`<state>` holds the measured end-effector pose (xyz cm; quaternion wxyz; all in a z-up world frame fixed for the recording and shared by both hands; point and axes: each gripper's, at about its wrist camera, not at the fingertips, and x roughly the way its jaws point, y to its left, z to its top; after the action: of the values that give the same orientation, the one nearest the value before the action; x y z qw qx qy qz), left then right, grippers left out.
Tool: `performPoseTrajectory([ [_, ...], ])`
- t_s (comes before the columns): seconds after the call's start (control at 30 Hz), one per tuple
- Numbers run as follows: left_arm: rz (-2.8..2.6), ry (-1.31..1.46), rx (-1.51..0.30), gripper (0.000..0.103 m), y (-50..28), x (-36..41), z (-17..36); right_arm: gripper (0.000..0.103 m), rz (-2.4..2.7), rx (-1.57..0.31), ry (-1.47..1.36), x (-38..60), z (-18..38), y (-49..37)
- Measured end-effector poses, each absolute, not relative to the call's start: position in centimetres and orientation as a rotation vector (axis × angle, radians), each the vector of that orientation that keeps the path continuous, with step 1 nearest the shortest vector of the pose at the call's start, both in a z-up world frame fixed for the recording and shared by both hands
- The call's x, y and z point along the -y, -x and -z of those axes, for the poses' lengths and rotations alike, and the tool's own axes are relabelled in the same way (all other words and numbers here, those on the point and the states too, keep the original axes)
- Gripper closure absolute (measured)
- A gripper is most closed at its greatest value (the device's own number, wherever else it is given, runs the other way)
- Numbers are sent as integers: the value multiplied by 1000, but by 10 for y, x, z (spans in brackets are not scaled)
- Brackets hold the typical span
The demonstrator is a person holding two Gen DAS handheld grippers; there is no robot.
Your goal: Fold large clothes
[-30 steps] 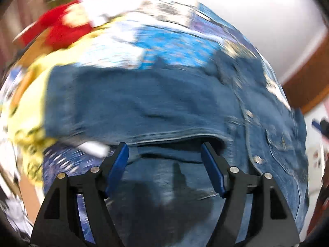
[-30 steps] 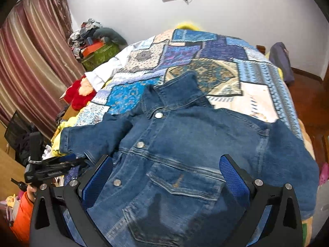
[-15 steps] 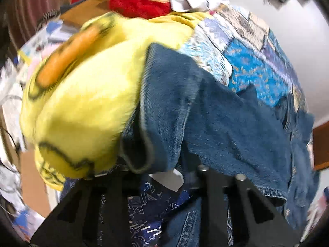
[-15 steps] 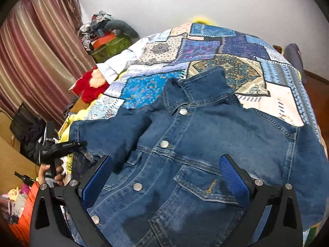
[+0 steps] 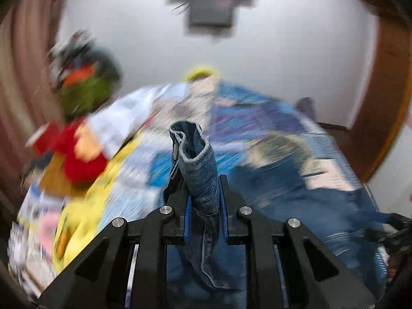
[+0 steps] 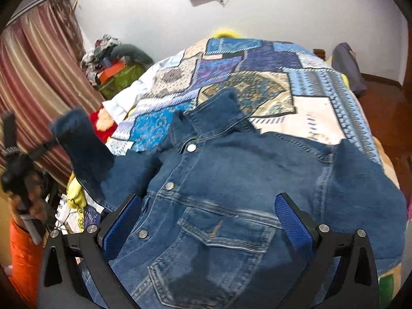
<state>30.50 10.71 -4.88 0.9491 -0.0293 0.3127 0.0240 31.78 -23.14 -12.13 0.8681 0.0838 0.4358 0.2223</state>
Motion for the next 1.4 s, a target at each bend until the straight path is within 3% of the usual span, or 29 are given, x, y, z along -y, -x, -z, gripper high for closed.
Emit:
performPoseTrajectory([
  [0.2,189,7,-667,85,-326,-14,43,0,-412,-852,-215,274,104,-307],
  [0.47,437,-69,-952,85,-332,93,125,0,-384,-886,-297,320,103,-296],
  [0.57,484,-107,-1018,80,-321,115,142,0,-362,-905,-296,327,107,-294],
  [0.67,505,-97,-1030,68,-315,118,139,0,-370,-936,-324,329,115,-298],
  [0.77,497,-74,-984,46,-309,107,125,0,-393,-961,-348,324,120,-306],
  [0.83,464,-74,-902,41,-302,87,108,0,-419,-977,-361,318,124,-313],
  [0.9,405,-85,-853,29,-301,64,101,0,-442,-1010,-368,309,131,-323],
  [1.13,145,-101,-897,26,-312,-44,126,1,-460,-1175,-387,286,178,-360],
  [1.23,51,-80,-966,26,-312,-95,151,10,-422,-1245,-401,282,202,-376],
  [1.4,-58,-2,-1064,26,-312,-154,197,36,-359,-1267,-379,272,221,-390],
])
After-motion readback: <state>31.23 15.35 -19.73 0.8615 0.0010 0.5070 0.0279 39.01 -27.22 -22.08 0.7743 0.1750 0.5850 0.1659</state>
